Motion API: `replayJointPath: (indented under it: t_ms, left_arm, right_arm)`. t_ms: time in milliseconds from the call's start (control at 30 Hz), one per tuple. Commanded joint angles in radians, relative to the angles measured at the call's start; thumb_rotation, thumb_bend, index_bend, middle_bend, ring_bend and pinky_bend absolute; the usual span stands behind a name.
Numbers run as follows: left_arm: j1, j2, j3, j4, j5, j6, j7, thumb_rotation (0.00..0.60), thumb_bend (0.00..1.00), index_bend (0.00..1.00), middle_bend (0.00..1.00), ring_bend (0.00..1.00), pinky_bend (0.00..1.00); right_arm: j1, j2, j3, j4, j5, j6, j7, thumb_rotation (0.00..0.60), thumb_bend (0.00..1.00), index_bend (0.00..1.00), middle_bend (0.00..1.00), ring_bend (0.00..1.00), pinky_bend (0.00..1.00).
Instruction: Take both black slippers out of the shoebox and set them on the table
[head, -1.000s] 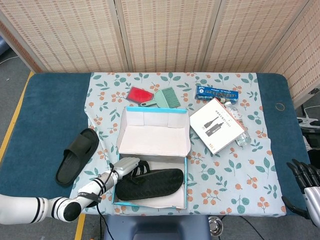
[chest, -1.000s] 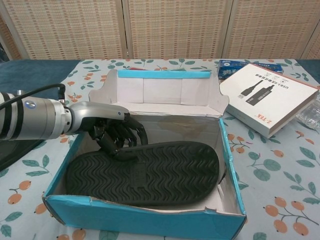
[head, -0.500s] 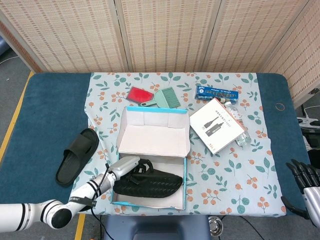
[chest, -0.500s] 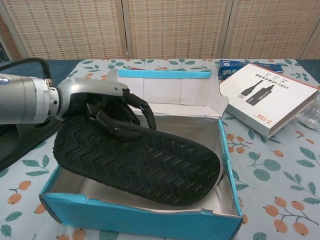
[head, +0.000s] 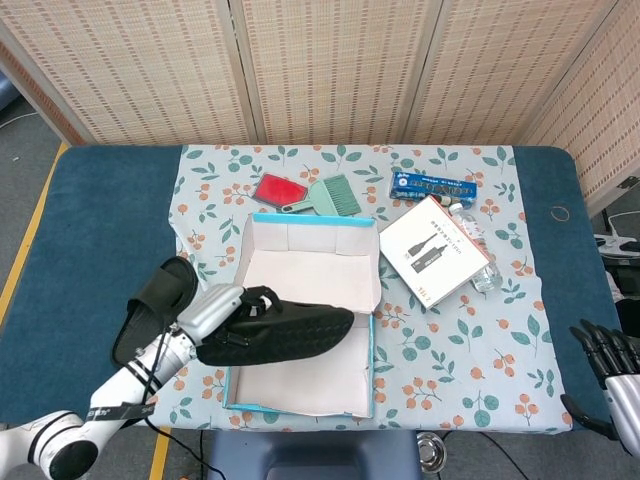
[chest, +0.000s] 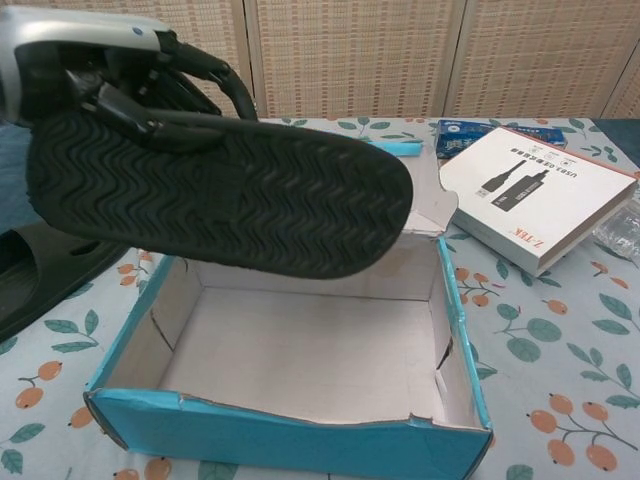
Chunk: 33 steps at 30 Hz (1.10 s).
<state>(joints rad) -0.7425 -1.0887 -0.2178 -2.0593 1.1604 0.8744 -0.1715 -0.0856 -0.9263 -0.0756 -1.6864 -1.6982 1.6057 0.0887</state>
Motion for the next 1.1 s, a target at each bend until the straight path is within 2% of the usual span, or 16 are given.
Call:
replayJointPath:
  t_ms: [33, 300, 467, 667, 767, 867, 1100]
  left_arm:
    - [0.099, 0.074, 0.02, -0.021, 0.1, 0.135, 0.018, 0.6, 0.67, 0.75, 0.75, 0.75, 0.77]
    - [0.272, 0.112, 0.098, 0.158, 0.219, 0.369, 0.079, 0.6, 0.67, 0.75, 0.74, 0.75, 0.77]
    - [0.361, 0.055, 0.142, 0.358, 0.277, 0.507, 0.2, 0.6, 0.67, 0.75, 0.74, 0.75, 0.77]
    - [0.478, -0.026, 0.204, 0.561, 0.342, 0.641, 0.165, 0.6, 0.66, 0.75, 0.74, 0.75, 0.77]
    - [0.528, -0.09, 0.207, 0.678, 0.34, 0.705, 0.167, 0.6, 0.66, 0.75, 0.73, 0.75, 0.77]
    - [0.565, -0.155, 0.183, 0.8, 0.312, 0.759, 0.171, 0.6, 0.66, 0.75, 0.73, 0.75, 0.77]
    - [0.579, -0.302, 0.142, 1.038, 0.243, 0.721, 0.153, 0.6, 0.66, 0.75, 0.73, 0.75, 0.77]
  right_arm:
    - [-0.002, 0.001, -0.002, -0.001, -0.005, 0.005, 0.001, 0.581, 0.19, 0.0, 0.0, 0.0, 0.0]
    - [-0.006, 0.004, -0.007, -0.002, -0.017, 0.013, 0.003, 0.582, 0.19, 0.0, 0.0, 0.0, 0.0]
    - [-0.006, 0.002, -0.009, -0.004, -0.022, 0.013, -0.003, 0.582, 0.19, 0.0, 0.0, 0.0, 0.0]
    - [-0.007, 0.003, -0.009, -0.003, -0.021, 0.015, -0.001, 0.581, 0.2, 0.0, 0.0, 0.0, 0.0]
    - [-0.007, 0.003, -0.01, -0.002, -0.024, 0.014, -0.001, 0.581, 0.19, 0.0, 0.0, 0.0, 0.0]
    - [-0.006, 0.004, -0.012, -0.002, -0.027, 0.012, -0.001, 0.582, 0.19, 0.0, 0.0, 0.0, 0.0]
    - [-0.009, 0.003, -0.017, -0.003, -0.04, 0.018, -0.005, 0.58, 0.19, 0.0, 0.0, 0.0, 0.0]
